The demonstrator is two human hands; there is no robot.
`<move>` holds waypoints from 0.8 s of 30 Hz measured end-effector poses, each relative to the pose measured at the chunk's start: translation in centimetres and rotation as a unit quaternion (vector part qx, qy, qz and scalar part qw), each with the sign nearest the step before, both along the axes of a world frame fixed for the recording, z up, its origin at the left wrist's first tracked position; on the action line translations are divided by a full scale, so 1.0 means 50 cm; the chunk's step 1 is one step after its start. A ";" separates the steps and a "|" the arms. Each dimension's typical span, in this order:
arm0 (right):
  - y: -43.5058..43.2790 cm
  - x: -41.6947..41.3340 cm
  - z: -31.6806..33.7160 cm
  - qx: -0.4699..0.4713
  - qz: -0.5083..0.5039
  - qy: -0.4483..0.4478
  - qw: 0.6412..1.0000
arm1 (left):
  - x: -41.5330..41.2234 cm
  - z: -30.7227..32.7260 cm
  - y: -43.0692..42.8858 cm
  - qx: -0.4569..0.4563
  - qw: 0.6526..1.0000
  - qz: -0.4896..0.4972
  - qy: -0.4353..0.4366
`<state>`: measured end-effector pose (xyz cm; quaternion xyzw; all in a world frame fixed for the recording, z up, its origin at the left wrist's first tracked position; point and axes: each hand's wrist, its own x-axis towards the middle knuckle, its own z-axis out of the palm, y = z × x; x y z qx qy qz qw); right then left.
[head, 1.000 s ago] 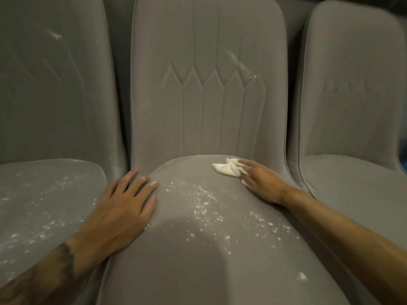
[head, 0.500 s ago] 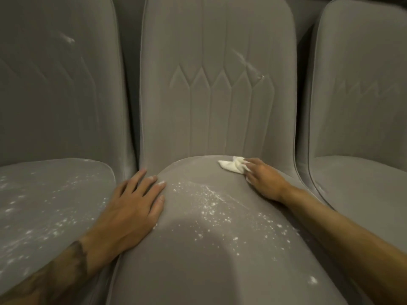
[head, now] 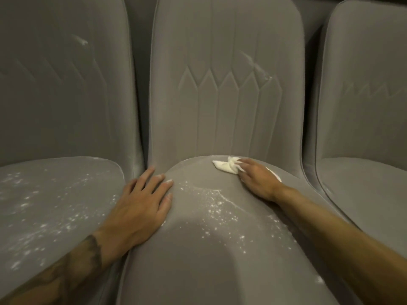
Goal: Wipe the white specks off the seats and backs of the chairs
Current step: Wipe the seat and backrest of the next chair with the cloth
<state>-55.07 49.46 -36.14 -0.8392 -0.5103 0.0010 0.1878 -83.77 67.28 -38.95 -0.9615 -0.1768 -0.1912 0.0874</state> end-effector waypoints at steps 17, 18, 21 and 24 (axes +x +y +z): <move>0.102 -0.117 -0.023 0.023 0.076 0.016 0.997 | -0.005 0.008 -0.002 -0.053 0.998 0.017 0.030; 0.095 -0.135 -0.029 0.018 0.113 0.011 0.993 | -0.005 0.011 -0.003 -0.057 0.998 0.016 0.035; 0.057 -0.123 -0.023 -0.011 0.158 -0.007 0.987 | -0.014 0.016 0.005 -0.071 0.995 0.017 0.064; 0.040 -0.063 -0.010 -0.012 0.055 -0.001 0.998 | -0.042 0.014 0.019 -0.088 0.993 0.032 0.071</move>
